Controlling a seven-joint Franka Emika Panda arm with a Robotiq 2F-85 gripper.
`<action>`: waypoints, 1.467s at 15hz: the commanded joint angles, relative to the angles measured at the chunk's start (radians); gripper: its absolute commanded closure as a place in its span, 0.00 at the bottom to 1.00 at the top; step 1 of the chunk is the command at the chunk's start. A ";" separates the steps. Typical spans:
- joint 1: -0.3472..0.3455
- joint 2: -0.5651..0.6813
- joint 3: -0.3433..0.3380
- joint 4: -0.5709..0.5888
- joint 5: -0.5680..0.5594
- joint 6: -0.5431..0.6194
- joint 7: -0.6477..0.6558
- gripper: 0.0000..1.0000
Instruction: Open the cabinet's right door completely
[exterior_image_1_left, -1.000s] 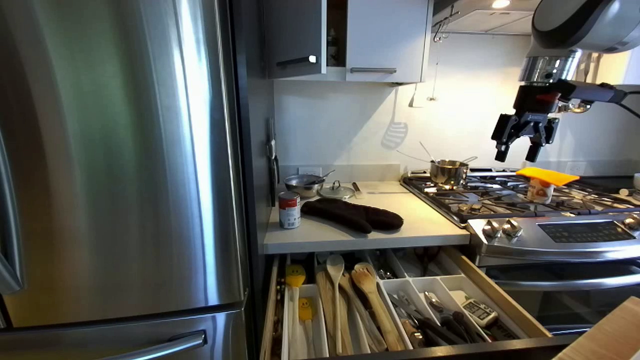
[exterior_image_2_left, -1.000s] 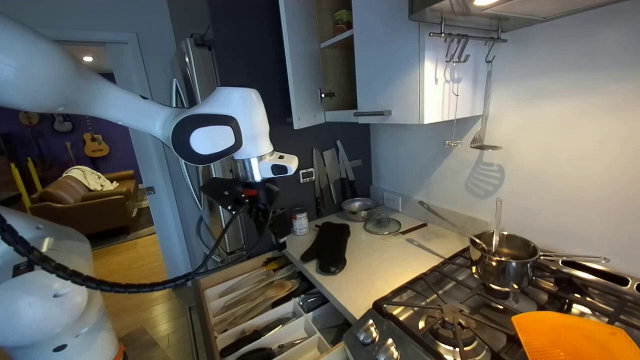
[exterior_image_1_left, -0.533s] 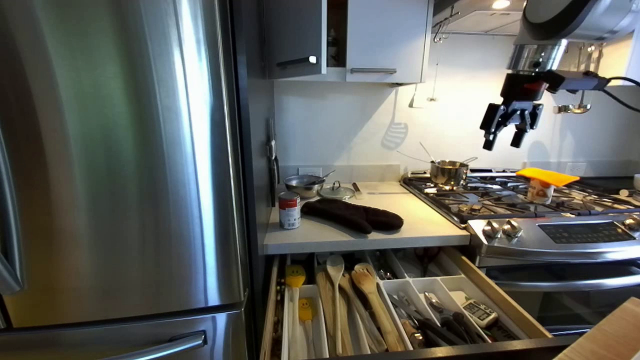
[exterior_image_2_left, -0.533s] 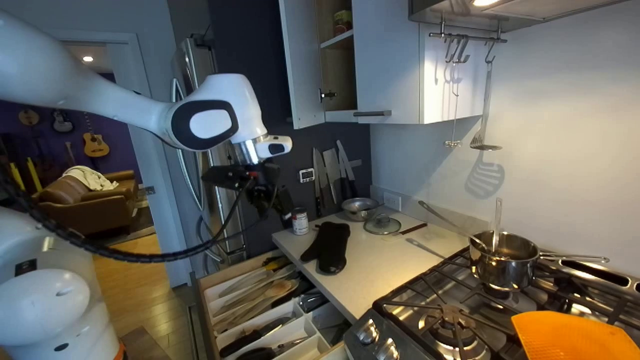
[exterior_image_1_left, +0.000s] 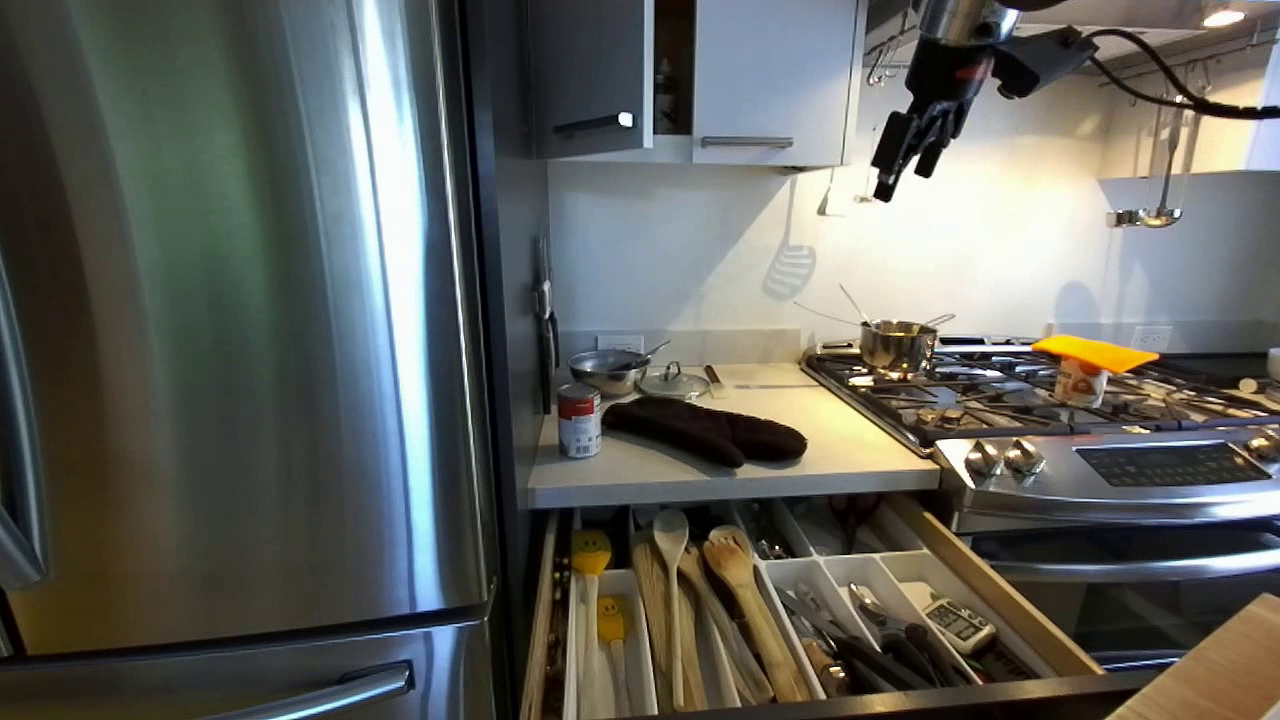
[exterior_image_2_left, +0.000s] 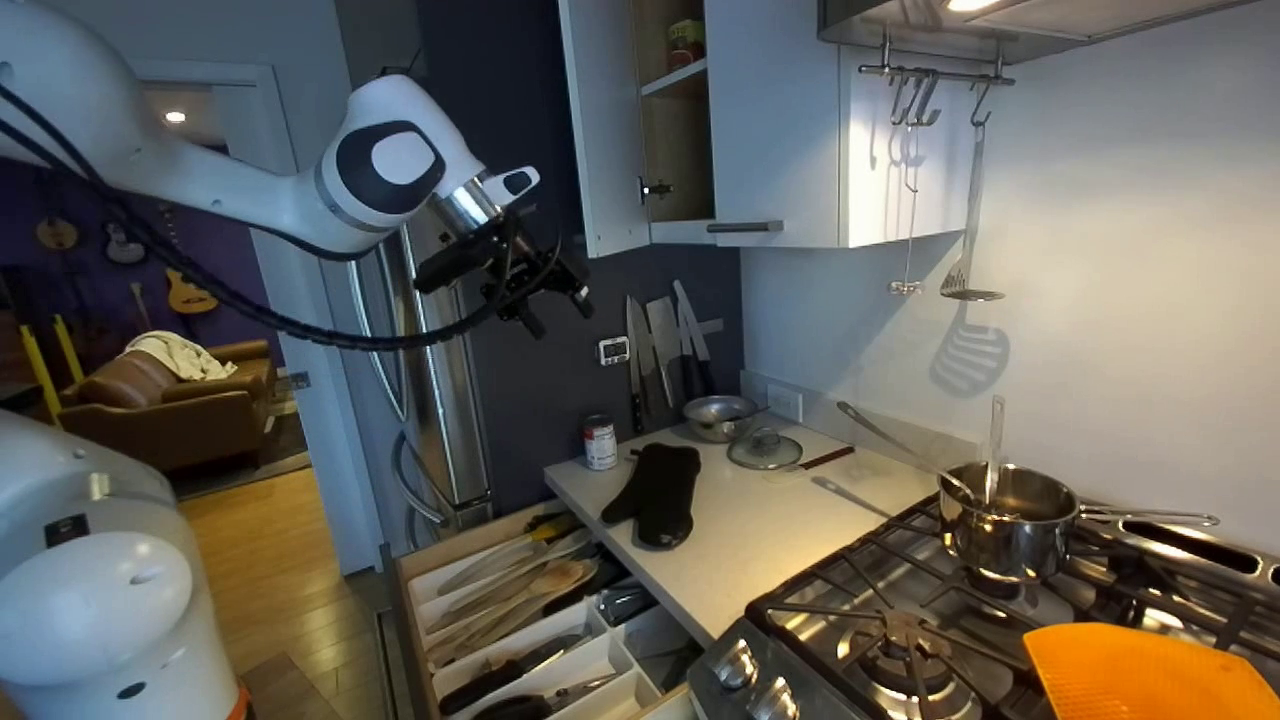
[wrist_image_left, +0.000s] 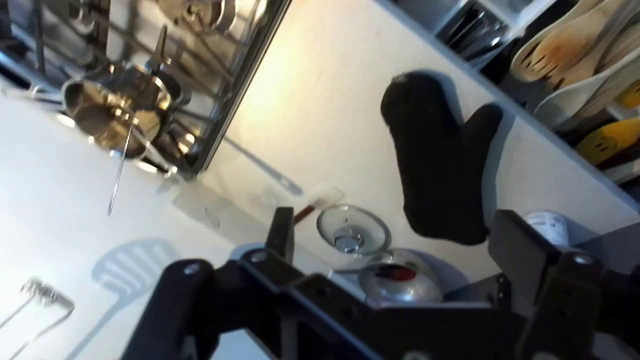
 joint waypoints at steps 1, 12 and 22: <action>0.011 0.112 -0.011 0.095 0.011 0.069 0.064 0.00; 0.096 0.407 -0.185 0.383 0.533 -0.145 -0.019 0.00; 0.078 0.408 -0.163 0.377 0.551 -0.105 0.006 0.00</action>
